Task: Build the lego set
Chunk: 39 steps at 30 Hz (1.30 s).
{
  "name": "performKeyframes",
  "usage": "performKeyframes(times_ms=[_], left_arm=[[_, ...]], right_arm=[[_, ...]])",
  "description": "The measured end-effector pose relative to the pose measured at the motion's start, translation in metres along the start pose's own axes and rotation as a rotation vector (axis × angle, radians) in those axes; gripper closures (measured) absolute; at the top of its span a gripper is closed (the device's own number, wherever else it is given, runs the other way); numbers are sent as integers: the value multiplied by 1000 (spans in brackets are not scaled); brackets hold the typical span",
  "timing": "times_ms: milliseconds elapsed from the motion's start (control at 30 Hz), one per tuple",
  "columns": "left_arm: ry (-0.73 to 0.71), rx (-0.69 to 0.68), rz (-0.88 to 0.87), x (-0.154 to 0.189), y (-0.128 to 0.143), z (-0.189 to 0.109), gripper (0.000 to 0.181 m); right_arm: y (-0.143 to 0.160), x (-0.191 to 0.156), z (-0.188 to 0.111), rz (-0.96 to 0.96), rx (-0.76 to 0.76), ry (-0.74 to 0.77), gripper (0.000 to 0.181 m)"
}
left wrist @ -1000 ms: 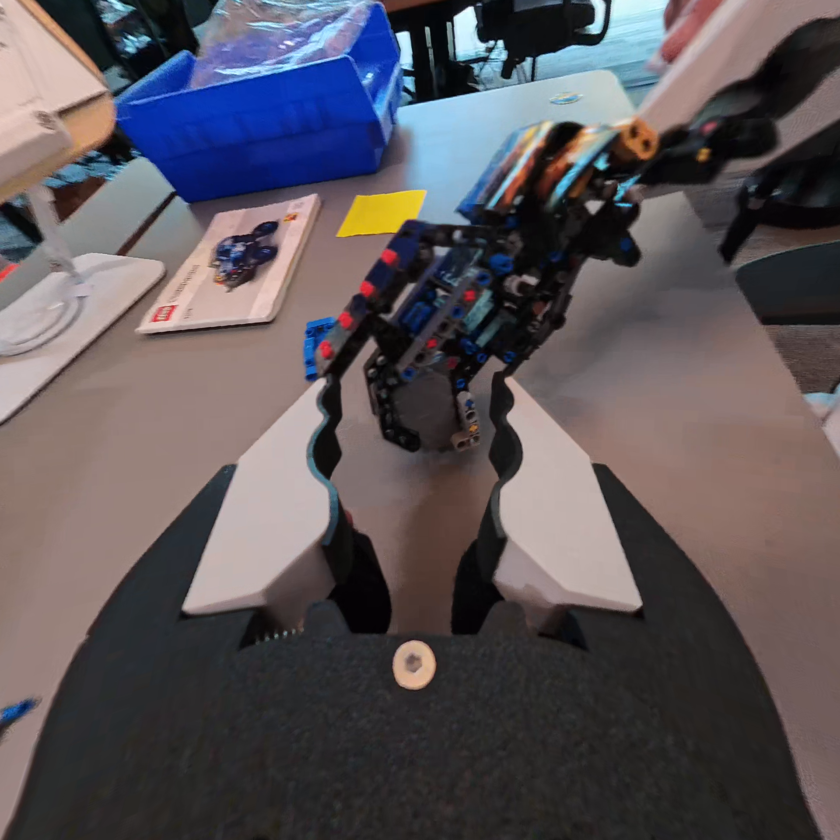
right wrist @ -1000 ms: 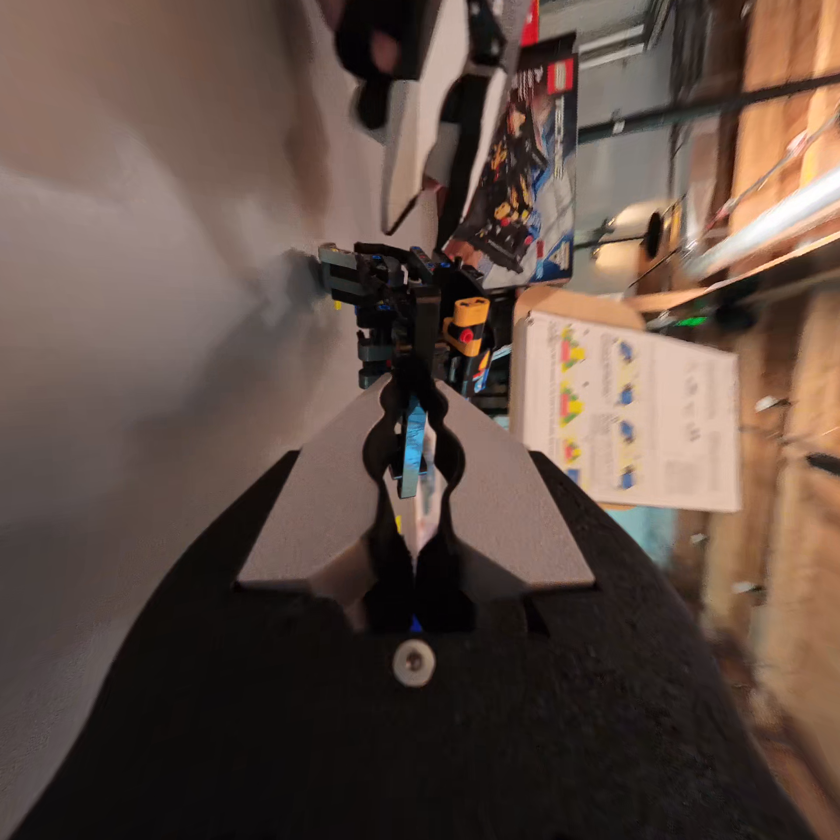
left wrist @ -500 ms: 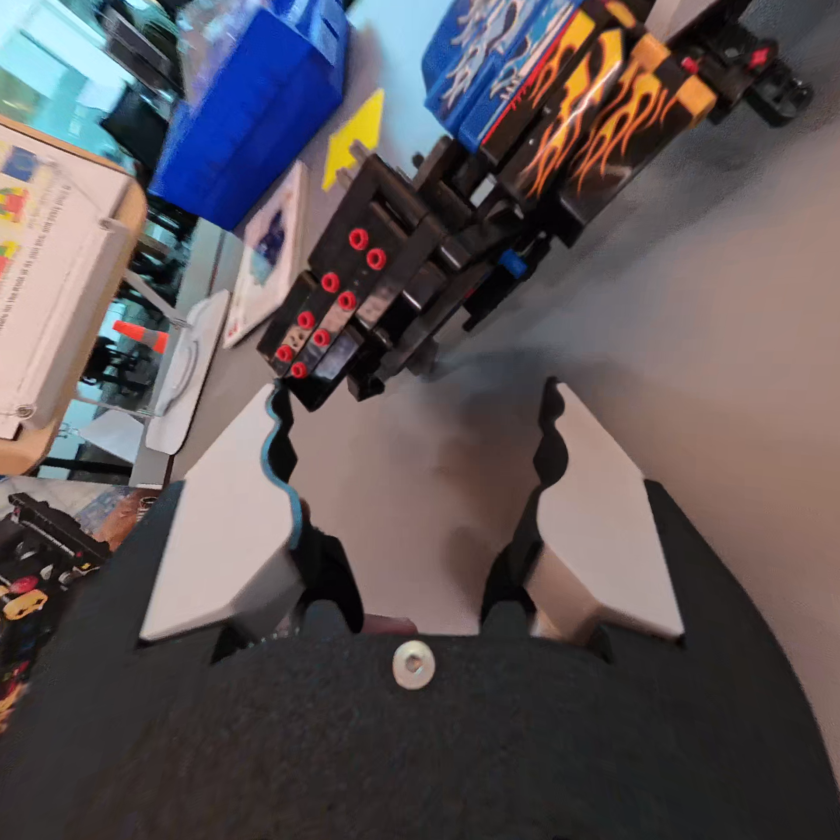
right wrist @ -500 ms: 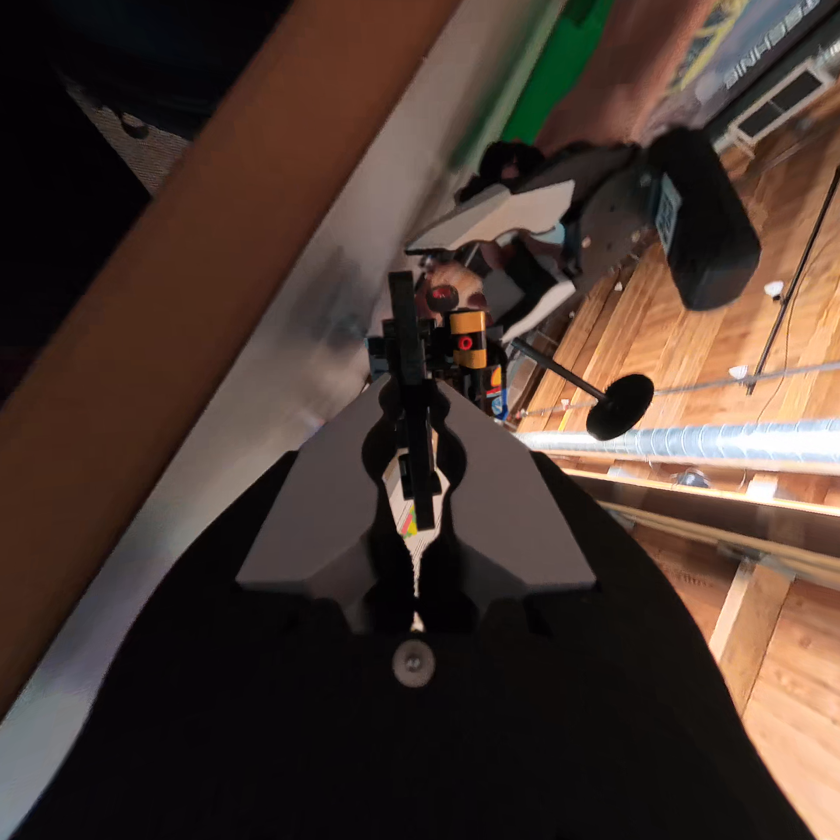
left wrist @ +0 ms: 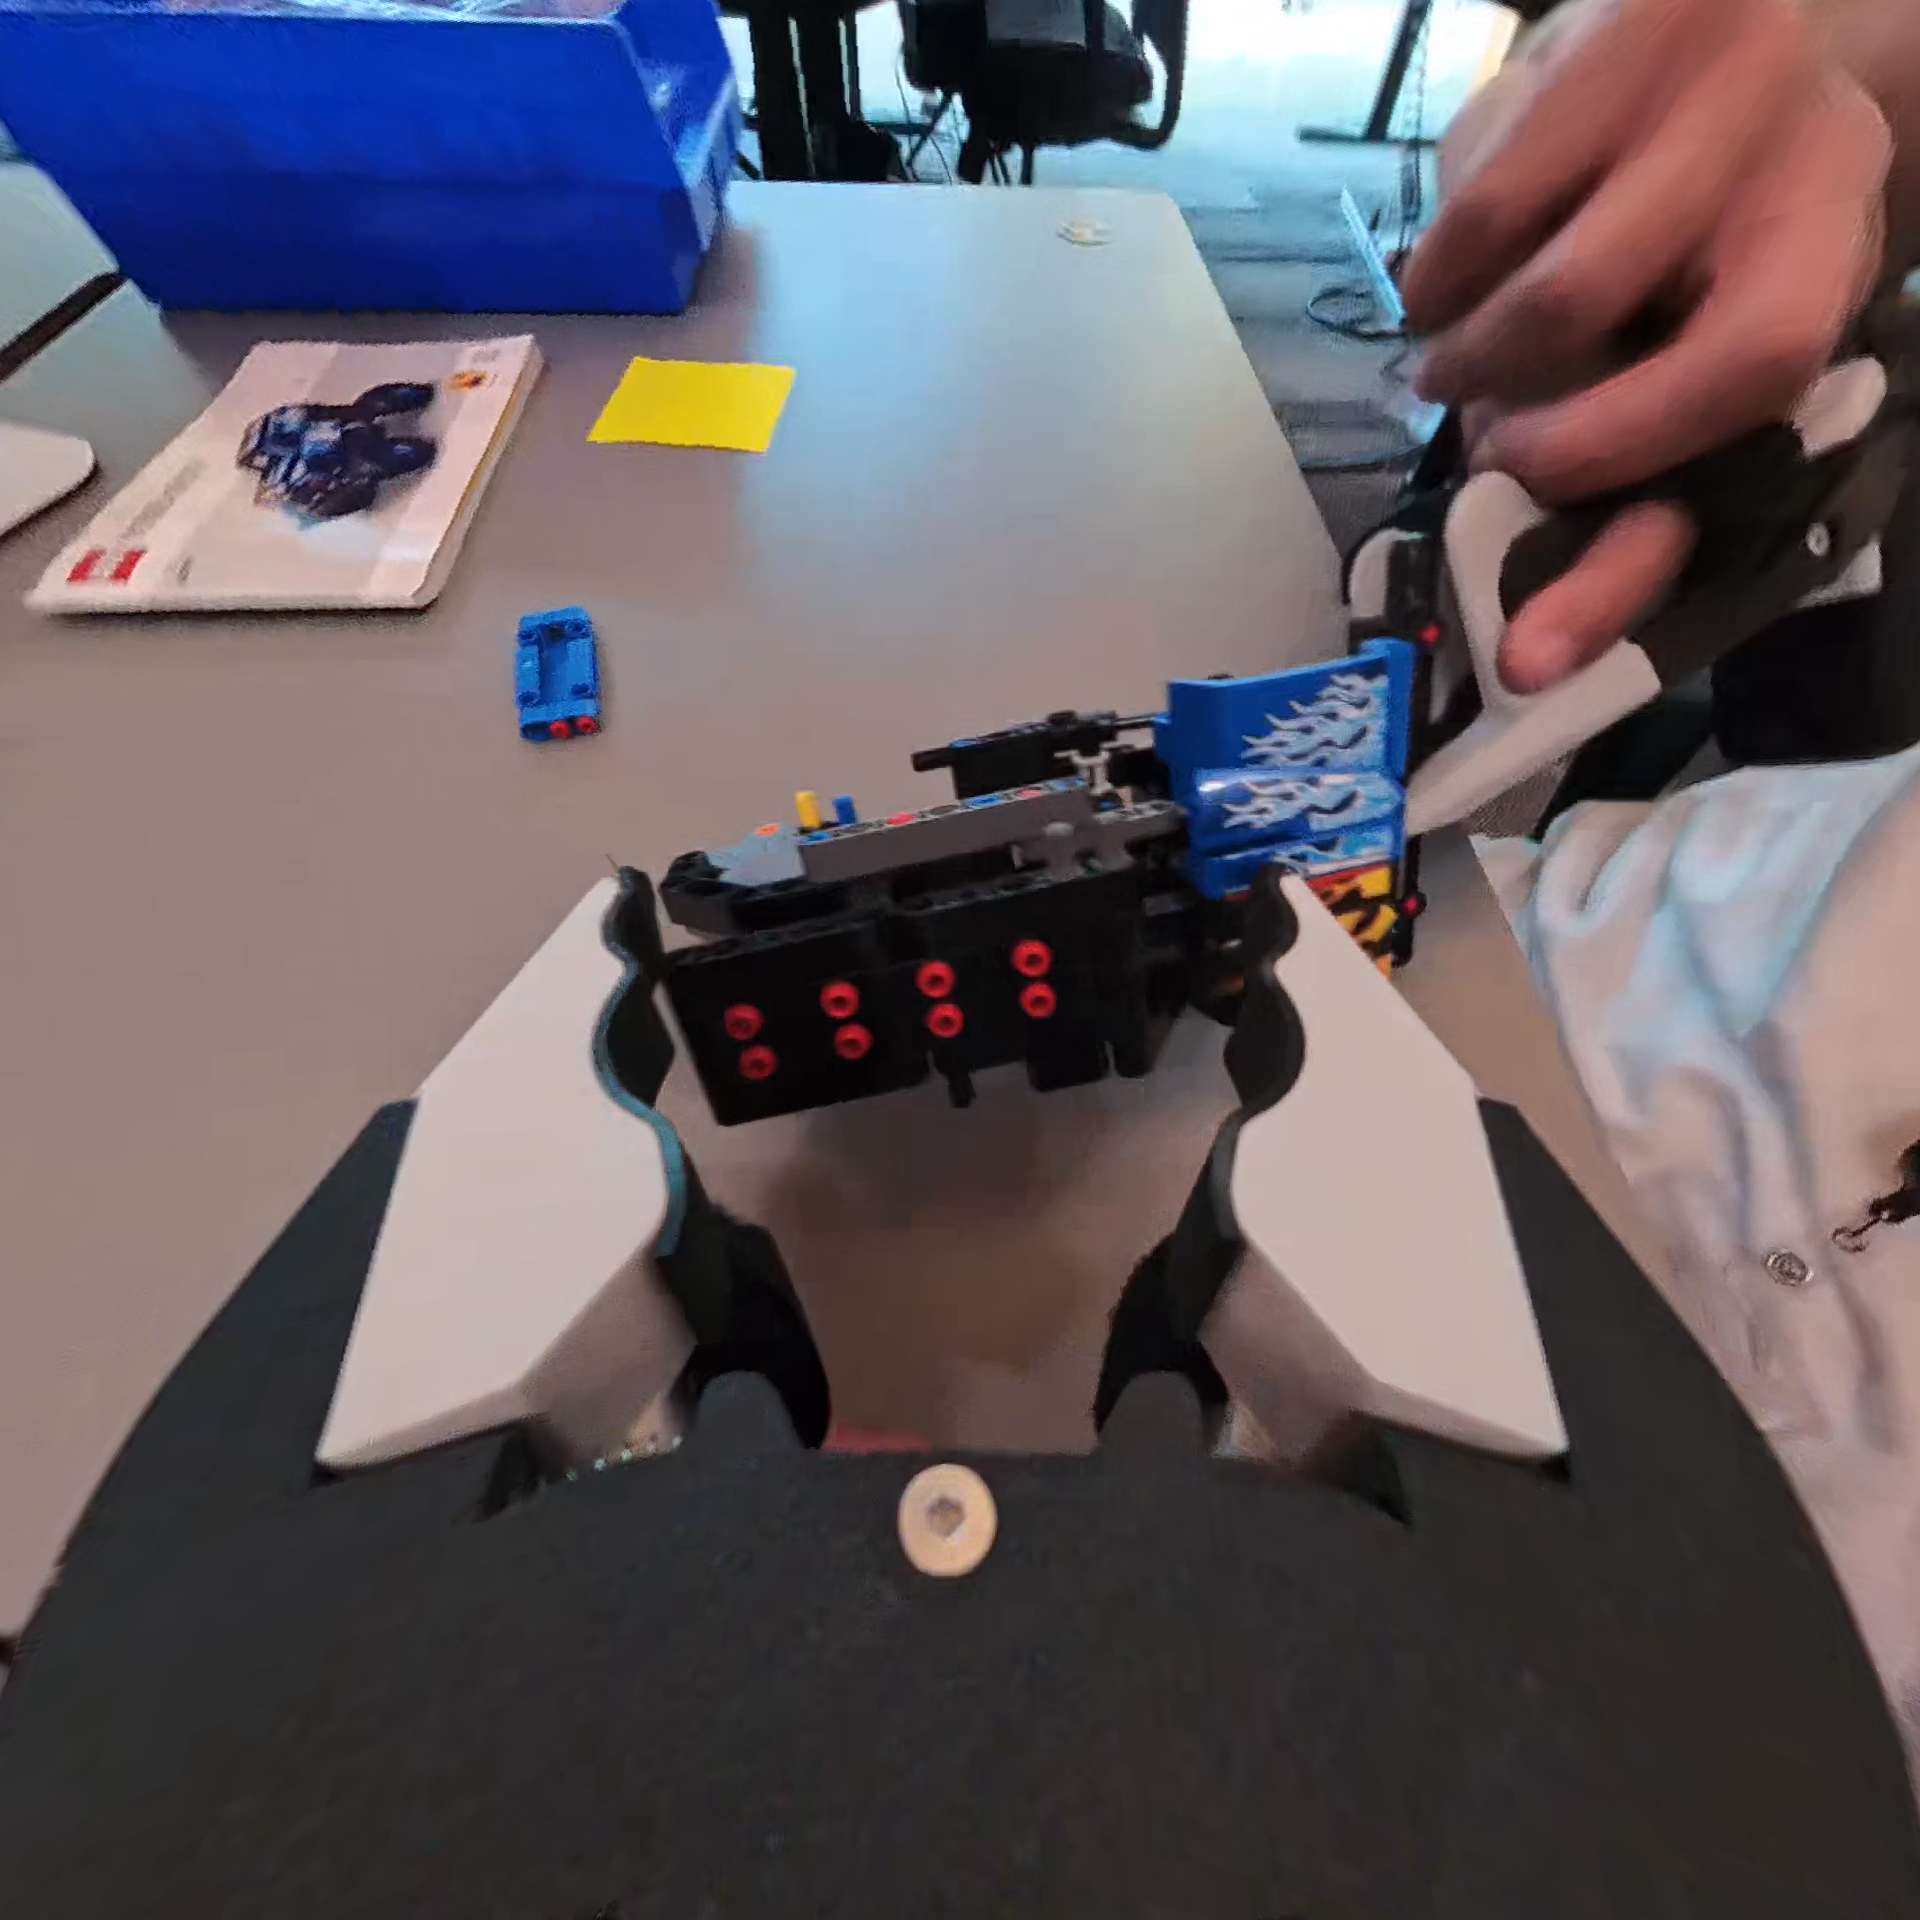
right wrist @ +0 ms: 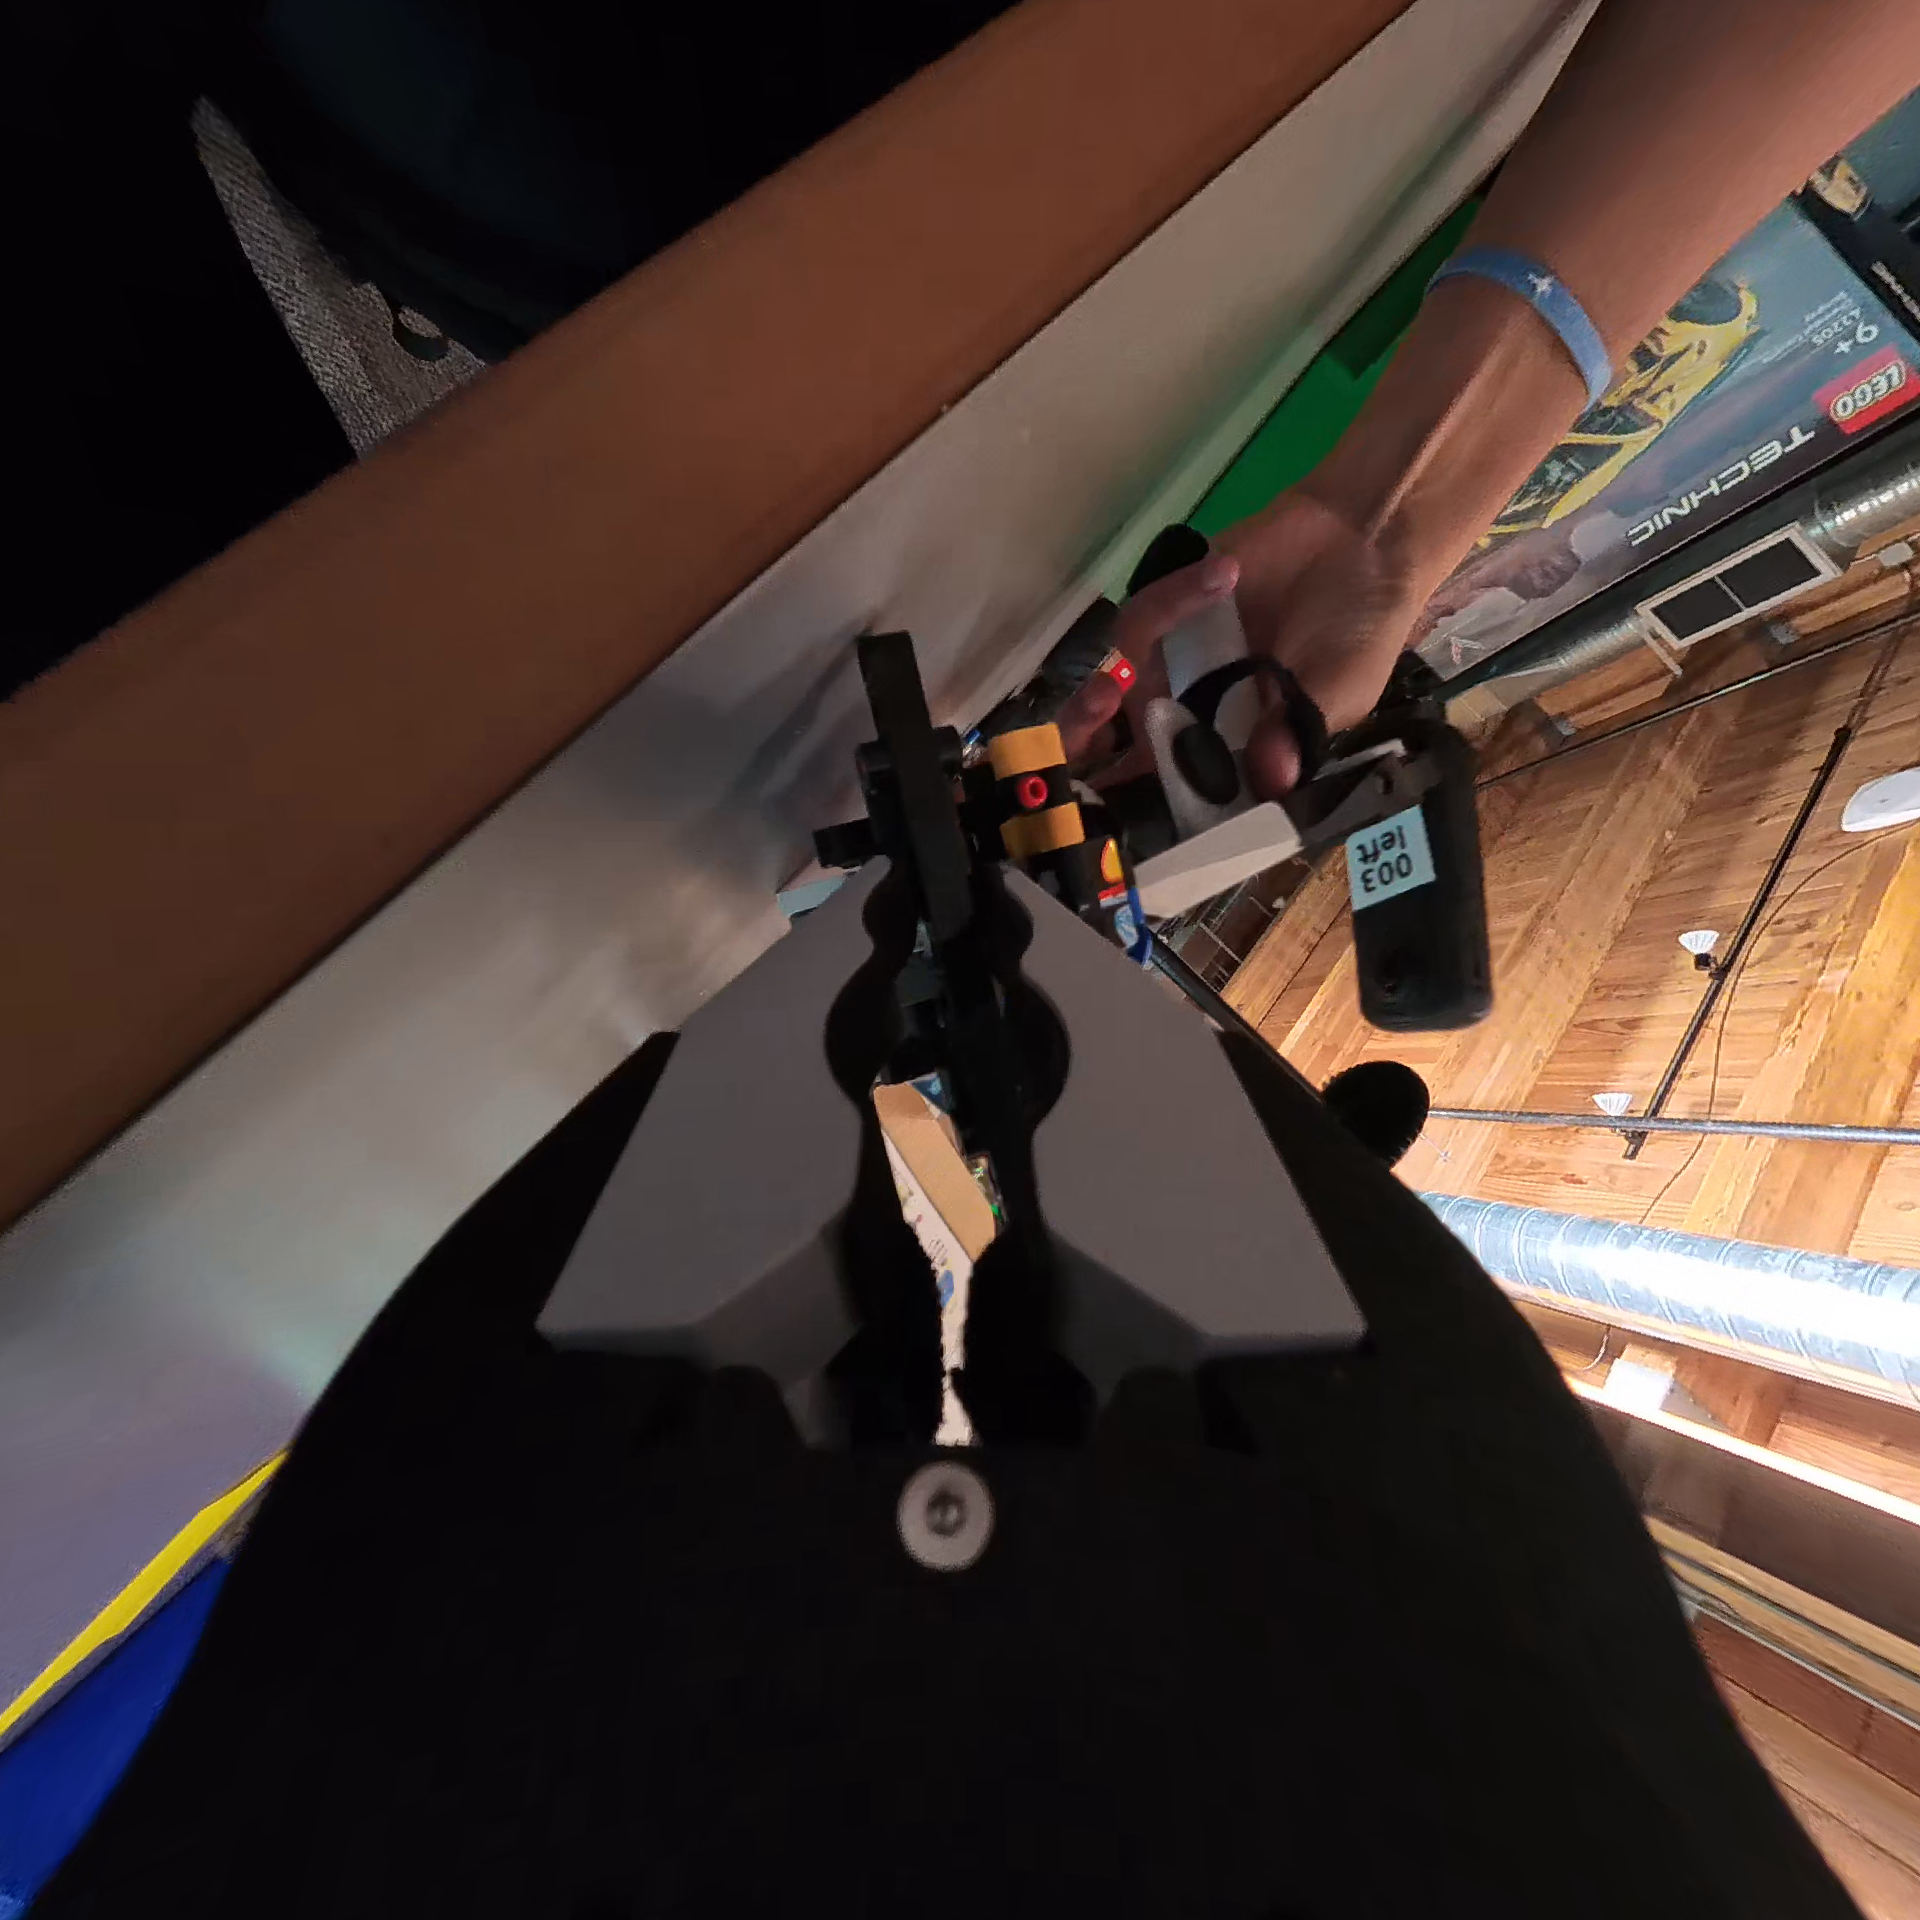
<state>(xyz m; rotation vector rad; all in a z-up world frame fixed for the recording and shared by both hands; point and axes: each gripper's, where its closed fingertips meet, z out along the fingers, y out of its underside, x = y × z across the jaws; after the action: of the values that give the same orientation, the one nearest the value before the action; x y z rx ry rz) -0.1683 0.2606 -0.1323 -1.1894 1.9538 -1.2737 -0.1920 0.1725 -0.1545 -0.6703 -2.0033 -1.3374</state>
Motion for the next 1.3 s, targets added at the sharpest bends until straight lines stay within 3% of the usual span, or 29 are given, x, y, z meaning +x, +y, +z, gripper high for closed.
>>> performKeyframes(times_ms=[67,167,333,567,700,767,833,867,967,1067,1167,1300], left_arm=[[-13,-14,-37,-9,6,-1,71],[4,-44,-32,-11,15,-3,88],[27,-20,-50,-14,17,-1,90],[58,-53,-49,-13,25,-4,92],[75,-92,-54,-12,31,-4,92],[80,-107,-53,-11,34,-4,92],[90,-127,-49,-10,37,-4,92],[94,-134,-49,-10,38,-4,92],[95,-150,-48,-10,41,-3,92],[84,-146,-37,-10,41,-4,92],[50,-151,-29,-14,42,-2,92],[4,-148,0,-19,41,-2,92]], right_arm=[[1,0,2,2,2,-10,168],[4,-1,4,14,-9,-6,165],[7,-3,4,84,-30,-6,167],[4,5,-15,688,17,-96,140],[-2,50,-46,1277,319,-101,137],[19,66,-56,1555,478,-111,140],[49,60,-51,1750,565,-142,143],[66,45,-39,1838,537,-175,147],[80,-6,1,2116,513,-511,148],[75,0,20,2348,773,-763,153],[57,-4,26,2341,868,-1034,148],[60,1,40,2423,943,-1157,158]])
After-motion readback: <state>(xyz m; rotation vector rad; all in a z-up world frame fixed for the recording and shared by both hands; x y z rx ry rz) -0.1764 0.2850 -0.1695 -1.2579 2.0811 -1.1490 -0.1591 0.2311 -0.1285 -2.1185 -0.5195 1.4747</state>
